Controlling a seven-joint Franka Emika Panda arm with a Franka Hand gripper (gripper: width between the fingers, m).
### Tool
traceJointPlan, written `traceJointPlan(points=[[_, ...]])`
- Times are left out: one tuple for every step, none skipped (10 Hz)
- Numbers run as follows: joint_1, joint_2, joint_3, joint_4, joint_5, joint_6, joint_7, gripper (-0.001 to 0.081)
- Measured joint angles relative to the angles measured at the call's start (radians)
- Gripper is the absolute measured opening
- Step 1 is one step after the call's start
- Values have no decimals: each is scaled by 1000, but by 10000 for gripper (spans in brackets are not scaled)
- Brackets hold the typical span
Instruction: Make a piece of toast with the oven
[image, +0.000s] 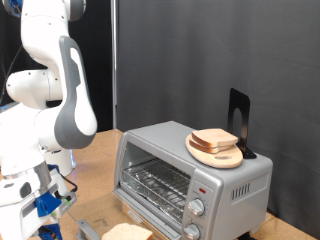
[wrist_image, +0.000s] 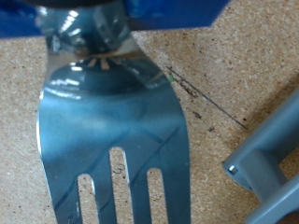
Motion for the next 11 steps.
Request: traceJointPlan(points=[[0, -3, -1, -1, -9, -10, 0, 366], [0, -9, -2, -2, -14, -24, 0, 366], [0, -15, -4, -3, -21, -33, 0, 366], [0, -19, -8, -6, -42, -35, 1, 366], [0, -20, -14, -10, -64, -30, 1, 366], [0, -20, -21, -16, -82, -19, 1, 366], [0, -19, -26, -21, -91, -10, 1, 366], [0, -17, -28, -23, -94, -4, 2, 366], [0, -15, -28, -24, -94, -3, 4, 366], [2, -15, -28, -24, -96, -3, 6, 366], [4, -14, -27, -26, -102, -3, 8, 366]])
